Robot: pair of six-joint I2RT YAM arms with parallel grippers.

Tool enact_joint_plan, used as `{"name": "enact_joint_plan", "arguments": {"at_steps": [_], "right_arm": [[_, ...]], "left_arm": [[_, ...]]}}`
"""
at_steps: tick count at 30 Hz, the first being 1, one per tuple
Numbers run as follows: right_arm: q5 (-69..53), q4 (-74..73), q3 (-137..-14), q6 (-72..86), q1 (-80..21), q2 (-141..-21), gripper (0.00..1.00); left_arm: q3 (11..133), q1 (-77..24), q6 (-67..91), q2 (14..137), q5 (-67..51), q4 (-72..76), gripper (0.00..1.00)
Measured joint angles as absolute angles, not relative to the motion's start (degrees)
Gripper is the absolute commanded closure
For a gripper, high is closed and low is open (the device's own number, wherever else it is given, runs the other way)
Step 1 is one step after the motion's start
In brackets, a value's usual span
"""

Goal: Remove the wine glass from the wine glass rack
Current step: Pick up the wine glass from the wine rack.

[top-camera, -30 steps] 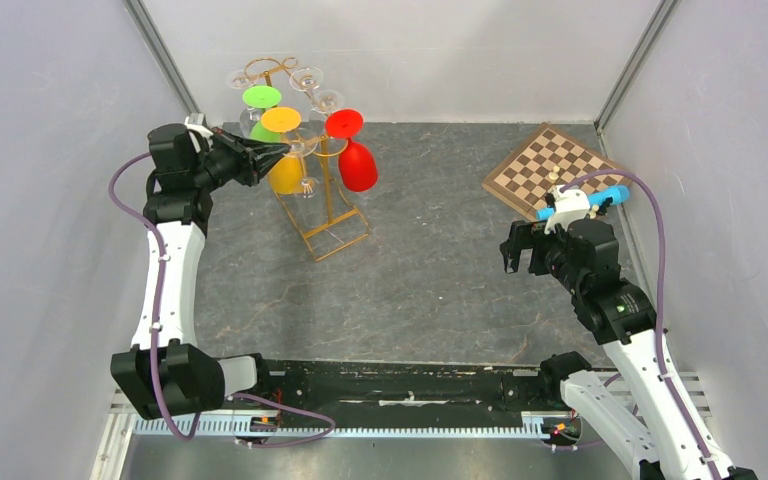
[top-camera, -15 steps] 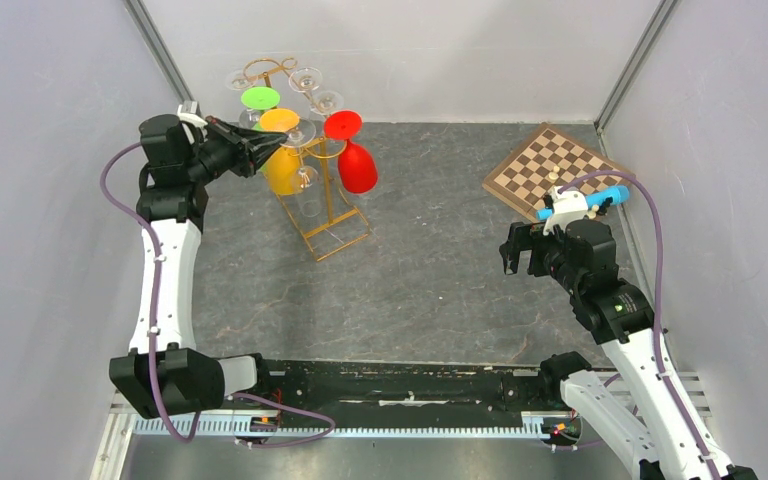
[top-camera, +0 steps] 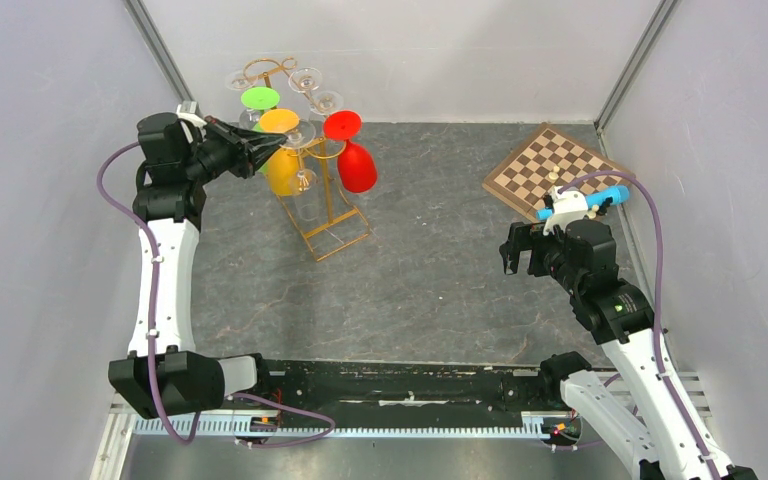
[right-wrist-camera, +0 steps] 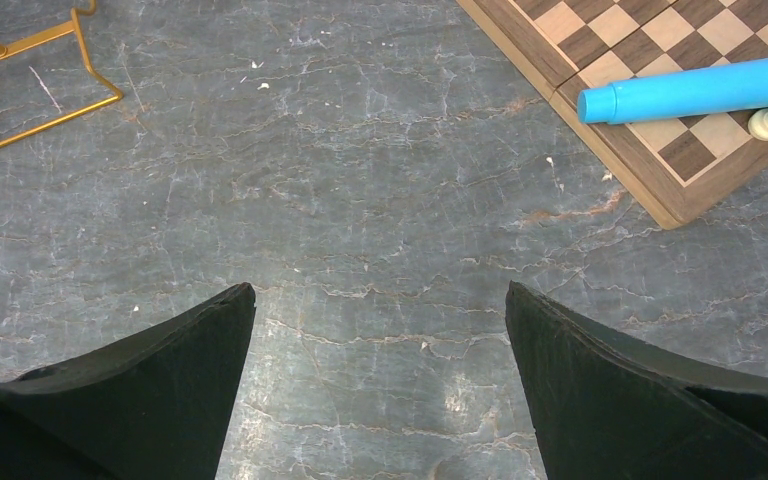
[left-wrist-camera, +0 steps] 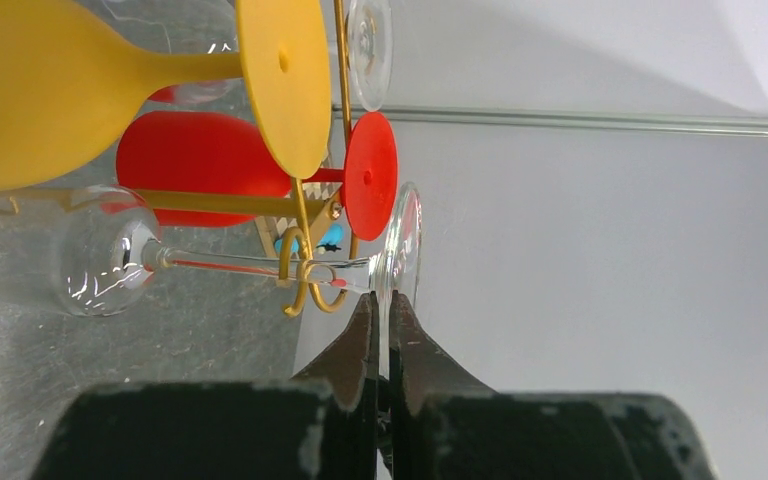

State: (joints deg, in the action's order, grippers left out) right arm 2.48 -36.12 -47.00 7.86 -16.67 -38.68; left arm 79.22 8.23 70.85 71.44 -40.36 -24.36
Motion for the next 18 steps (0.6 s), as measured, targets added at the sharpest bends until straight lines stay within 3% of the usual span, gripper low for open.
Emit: {"name": "enact_joint_plan", "arguments": {"at_steps": [18], "right_arm": [[2.4,-36.1,-47.0,7.9,-16.7,-38.7,0.02]], "left_arm": [[79.2,13.2,68.0,68.6,-40.2,-27.8,0.98]]}}
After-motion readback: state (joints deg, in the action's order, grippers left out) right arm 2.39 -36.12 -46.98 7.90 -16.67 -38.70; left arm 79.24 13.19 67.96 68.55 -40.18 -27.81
